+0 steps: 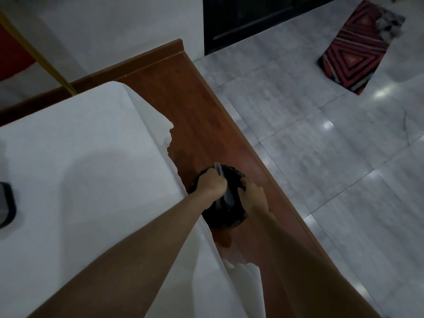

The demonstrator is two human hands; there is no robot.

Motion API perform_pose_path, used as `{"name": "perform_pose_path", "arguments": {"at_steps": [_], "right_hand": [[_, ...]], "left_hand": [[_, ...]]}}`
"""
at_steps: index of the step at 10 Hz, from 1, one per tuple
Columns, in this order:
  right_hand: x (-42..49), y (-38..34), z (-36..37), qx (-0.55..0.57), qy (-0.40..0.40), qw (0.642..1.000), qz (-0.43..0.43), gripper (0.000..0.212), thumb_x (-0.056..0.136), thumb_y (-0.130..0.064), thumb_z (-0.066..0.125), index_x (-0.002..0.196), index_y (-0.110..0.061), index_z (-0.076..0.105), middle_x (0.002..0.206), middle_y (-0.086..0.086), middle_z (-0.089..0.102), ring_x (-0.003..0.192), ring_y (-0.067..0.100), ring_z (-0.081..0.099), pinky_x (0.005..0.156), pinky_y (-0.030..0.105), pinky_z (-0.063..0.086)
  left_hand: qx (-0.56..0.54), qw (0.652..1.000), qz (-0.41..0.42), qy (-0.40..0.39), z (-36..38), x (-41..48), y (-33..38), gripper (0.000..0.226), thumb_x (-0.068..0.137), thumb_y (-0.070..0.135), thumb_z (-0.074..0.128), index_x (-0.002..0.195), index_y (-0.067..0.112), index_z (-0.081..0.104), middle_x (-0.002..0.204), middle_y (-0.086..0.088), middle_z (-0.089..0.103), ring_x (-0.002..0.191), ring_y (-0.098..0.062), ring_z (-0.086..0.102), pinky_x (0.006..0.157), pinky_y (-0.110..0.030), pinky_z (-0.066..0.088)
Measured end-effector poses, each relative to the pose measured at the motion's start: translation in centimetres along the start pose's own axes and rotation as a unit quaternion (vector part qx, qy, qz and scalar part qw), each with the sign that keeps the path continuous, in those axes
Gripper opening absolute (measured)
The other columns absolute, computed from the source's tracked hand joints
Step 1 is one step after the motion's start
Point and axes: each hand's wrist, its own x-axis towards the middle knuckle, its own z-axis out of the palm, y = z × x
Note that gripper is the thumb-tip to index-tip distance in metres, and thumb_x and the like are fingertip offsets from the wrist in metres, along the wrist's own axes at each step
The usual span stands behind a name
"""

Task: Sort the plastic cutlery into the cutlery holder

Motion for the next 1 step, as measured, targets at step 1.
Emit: {"name": "perform_pose_path", "arguments": {"at_steps": [1], "right_hand": [[-0.55,-0.82,-1.23,-0.033,0.023,0.999,-0.027,0.035,0.099,-0.028,0.042,0.131,-0.016,0.051,0.11,0.007,0.066,0.089,0.027,0.062,0.063,0.031,0.045]], "left_hand": [[0.008,0.999,0.031,0.027,-0.73,-0.97,-0.2,0.04,0.098,0.013,0.036,0.137,0.003,0.04,0.136,-0.015,0.048,0.114,-0.026,0.051,0.093,-0.03,0.042]]}}
